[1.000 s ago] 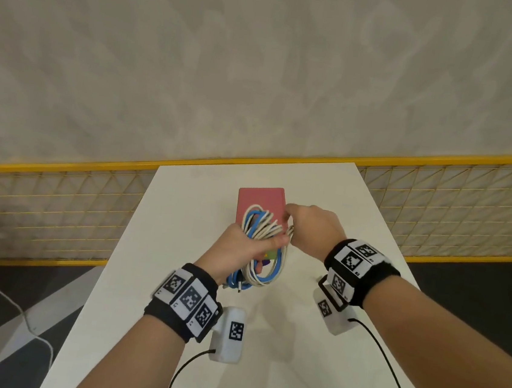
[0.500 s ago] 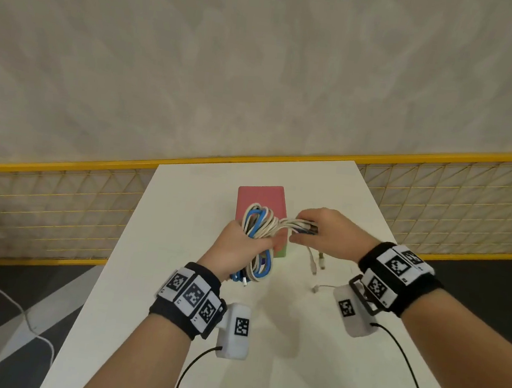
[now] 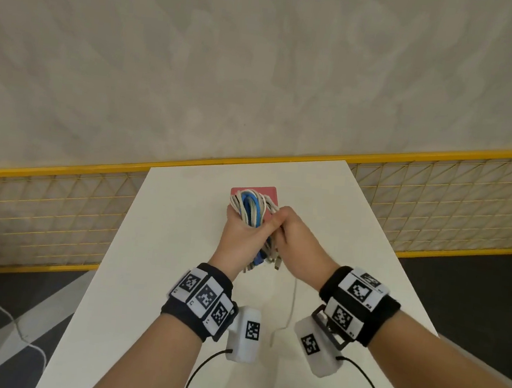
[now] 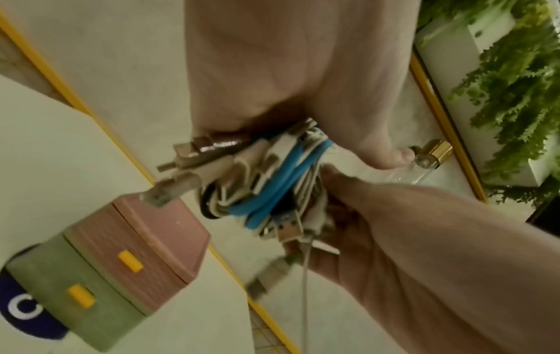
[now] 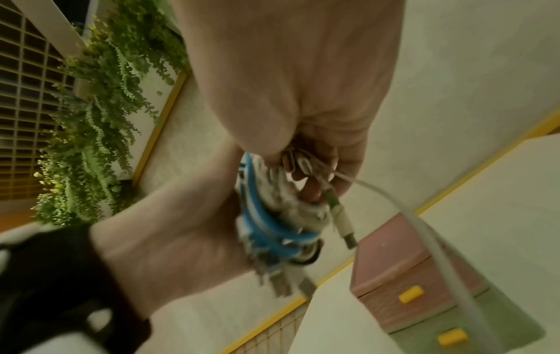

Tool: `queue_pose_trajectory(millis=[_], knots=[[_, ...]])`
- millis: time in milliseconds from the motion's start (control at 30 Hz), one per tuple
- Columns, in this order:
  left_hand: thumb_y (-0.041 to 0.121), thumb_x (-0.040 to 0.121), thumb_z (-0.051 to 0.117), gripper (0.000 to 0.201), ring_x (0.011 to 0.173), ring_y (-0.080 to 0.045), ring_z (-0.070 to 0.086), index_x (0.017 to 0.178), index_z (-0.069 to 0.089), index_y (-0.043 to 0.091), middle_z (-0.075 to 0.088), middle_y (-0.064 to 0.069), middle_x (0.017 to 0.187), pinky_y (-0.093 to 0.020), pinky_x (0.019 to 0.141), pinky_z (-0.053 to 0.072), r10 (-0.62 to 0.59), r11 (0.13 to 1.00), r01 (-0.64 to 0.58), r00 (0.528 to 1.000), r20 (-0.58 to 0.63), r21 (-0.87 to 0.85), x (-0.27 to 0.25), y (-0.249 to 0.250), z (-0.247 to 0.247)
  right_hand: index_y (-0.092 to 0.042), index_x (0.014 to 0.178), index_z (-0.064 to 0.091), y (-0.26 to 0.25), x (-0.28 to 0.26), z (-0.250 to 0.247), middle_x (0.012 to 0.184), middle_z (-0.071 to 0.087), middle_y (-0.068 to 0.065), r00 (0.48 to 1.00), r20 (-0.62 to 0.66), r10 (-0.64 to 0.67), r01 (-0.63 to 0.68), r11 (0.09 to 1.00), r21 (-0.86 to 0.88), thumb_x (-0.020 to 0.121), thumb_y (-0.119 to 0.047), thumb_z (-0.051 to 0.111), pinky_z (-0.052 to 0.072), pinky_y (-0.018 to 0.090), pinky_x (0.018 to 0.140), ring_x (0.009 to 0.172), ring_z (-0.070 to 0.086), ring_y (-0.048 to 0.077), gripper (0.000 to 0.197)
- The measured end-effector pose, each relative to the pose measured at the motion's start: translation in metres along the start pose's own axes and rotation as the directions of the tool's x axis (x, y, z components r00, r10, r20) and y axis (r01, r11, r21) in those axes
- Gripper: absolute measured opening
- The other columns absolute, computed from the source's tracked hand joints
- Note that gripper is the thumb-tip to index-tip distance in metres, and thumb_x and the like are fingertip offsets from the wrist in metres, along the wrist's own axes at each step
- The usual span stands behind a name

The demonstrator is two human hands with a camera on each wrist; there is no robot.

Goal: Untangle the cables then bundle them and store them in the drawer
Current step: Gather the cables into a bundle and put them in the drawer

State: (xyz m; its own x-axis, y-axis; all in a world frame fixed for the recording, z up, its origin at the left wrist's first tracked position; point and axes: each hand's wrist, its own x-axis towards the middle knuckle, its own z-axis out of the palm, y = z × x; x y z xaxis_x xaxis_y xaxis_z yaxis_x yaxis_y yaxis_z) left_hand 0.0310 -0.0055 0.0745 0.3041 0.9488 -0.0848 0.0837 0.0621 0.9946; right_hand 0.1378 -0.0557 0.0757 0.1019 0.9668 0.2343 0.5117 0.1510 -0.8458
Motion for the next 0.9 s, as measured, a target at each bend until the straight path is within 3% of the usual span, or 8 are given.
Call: queue_pose_trajectory(millis=[133,200,333,467,600,667,800,900], knots=[[0.043,0.063,0.086,0.074,0.095,-0.021,0.07,0.121,0.049,0.015,0.07,-0.008,0.103,-0.036,0.077,0.059,-0.07,0.984,0.059,0.996,-0.058,-0.168,0.0,0.007,0.005,-0.016,0.124,0.048,0.0,0.003,0.017,0.108,0.056,0.005,0.989,0.12,-0.082,0.082,0.997,0.009,0.098,-0.016,0.032,0.051,0.022,0.086,0.098,0.059,0.009,0.031],[0.042,0.057,0.088,0.075,0.094,-0.029,0.071,0.118,0.057,0.01,0.071,-0.016,0.102,-0.037,0.074,0.059,-0.081,0.972,0.063,0.994,-0.069,-0.227,0.0,0.005,0.001,-0.015,0.137,0.038,0.0,0.001,0.013,0.12,0.042,0.004,0.989,0.146,-0.039,0.038,0.999,0.009,0.099,-0.014,0.036,0.043,0.009,0.09,0.106,0.049,0.003,0.038],[0.022,0.076,0.082,0.039,0.075,-0.028,0.07,0.103,0.065,0.001,0.069,-0.017,0.084,-0.033,0.059,0.056,-0.091,0.957,0.06,0.991,-0.096,-0.282,-0.001,0.003,-0.006,-0.006,0.115,0.054,0.003,-0.005,-0.002,0.102,0.032,0.003,0.974,0.227,-0.006,-0.011,0.997,0.073,0.093,-0.011,0.056,0.041,0.007,0.082,0.082,0.038,-0.007,0.023],[0.012,0.079,0.075,0.021,0.067,-0.025,0.066,0.096,0.067,0.001,0.065,-0.013,0.075,-0.037,0.062,0.057,-0.07,0.956,0.025,0.987,-0.147,-0.291,0.001,0.011,-0.008,-0.011,0.13,0.055,0.009,-0.014,-0.006,0.106,0.04,0.007,0.996,0.087,-0.029,-0.009,0.912,0.411,0.08,0.007,0.068,0.055,0.031,0.09,0.099,0.052,0.0,0.055],[0.008,0.078,0.071,0.024,0.069,-0.027,0.066,0.1,0.065,0.0,0.065,-0.013,0.077,-0.037,0.065,0.056,-0.087,0.932,-0.004,0.968,-0.236,-0.363,0.006,0.013,-0.016,-0.019,0.126,0.057,0.017,-0.02,-0.006,0.119,0.046,0.015,0.998,-0.068,0.009,0.024,0.886,0.463,0.076,0.009,0.071,0.054,0.036,0.091,0.113,0.059,0.021,0.059],[0.01,0.079,0.073,0.025,0.068,-0.026,0.066,0.101,0.063,0.003,0.065,-0.011,0.076,-0.035,0.062,0.056,-0.091,0.915,-0.026,0.959,-0.268,-0.403,0.007,0.016,-0.022,-0.017,0.12,0.063,0.025,-0.023,-0.008,0.116,0.044,0.013,0.999,-0.035,0.041,-0.022,0.904,0.427,0.079,0.003,0.071,0.057,0.043,0.083,0.104,0.061,0.021,0.046],[0.012,0.079,0.077,0.036,0.071,-0.022,0.069,0.108,0.055,0.008,0.068,-0.008,0.084,-0.036,0.065,0.059,-0.079,0.894,-0.065,0.951,-0.299,-0.444,0.007,0.024,-0.029,-0.019,0.093,0.073,0.038,-0.032,-0.009,0.086,0.043,-0.003,0.999,0.052,-0.004,0.006,0.999,-0.038,0.087,-0.012,0.067,0.048,0.022,0.068,0.069,0.05,0.005,0.011],[0.012,0.08,0.076,0.035,0.072,-0.021,0.07,0.107,0.055,0.011,0.068,-0.007,0.085,-0.037,0.065,0.059,-0.056,0.894,-0.083,0.954,-0.294,-0.44,0.006,0.027,-0.031,-0.016,0.093,0.067,0.034,-0.031,-0.013,0.069,0.05,-0.001,0.961,0.187,0.206,-0.19,0.977,-0.097,0.096,-0.021,0.052,0.054,0.041,0.064,0.052,0.052,0.011,0.016]])
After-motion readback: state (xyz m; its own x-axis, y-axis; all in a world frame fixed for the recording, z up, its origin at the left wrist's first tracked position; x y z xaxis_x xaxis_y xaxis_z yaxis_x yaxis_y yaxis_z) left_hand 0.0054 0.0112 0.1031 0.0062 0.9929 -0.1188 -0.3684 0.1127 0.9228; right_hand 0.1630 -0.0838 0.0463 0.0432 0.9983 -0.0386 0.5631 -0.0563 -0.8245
